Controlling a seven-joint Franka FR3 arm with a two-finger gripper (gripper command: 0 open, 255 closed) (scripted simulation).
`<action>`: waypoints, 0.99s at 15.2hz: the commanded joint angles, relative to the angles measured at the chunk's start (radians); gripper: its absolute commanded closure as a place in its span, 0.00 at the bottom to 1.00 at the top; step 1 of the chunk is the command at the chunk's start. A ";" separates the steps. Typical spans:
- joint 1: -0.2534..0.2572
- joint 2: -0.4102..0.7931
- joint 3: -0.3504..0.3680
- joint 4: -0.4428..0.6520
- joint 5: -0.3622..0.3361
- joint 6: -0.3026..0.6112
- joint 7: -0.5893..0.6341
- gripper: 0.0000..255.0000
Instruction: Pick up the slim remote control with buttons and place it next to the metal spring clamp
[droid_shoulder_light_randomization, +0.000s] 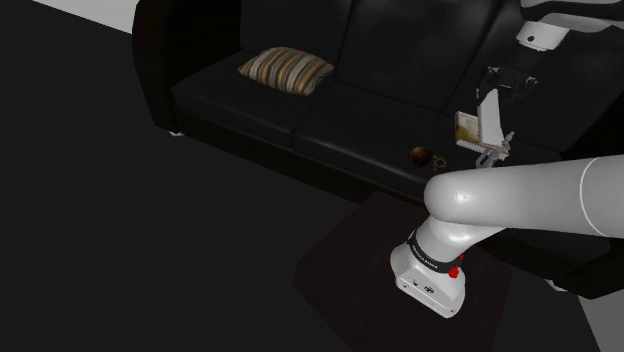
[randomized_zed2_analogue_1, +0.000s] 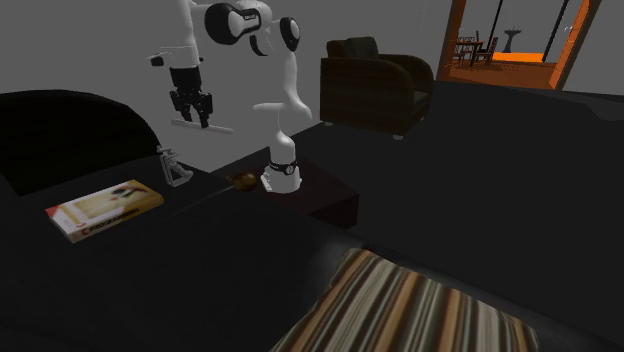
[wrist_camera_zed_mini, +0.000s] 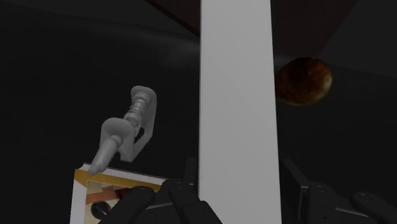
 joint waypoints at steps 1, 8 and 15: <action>-0.020 -0.024 -0.025 -0.009 -0.024 -0.008 -0.035 1.00; -0.028 -0.028 -0.048 -0.103 -0.044 0.082 -0.029 1.00; -0.035 -0.019 -0.076 -0.188 -0.066 0.176 -0.024 1.00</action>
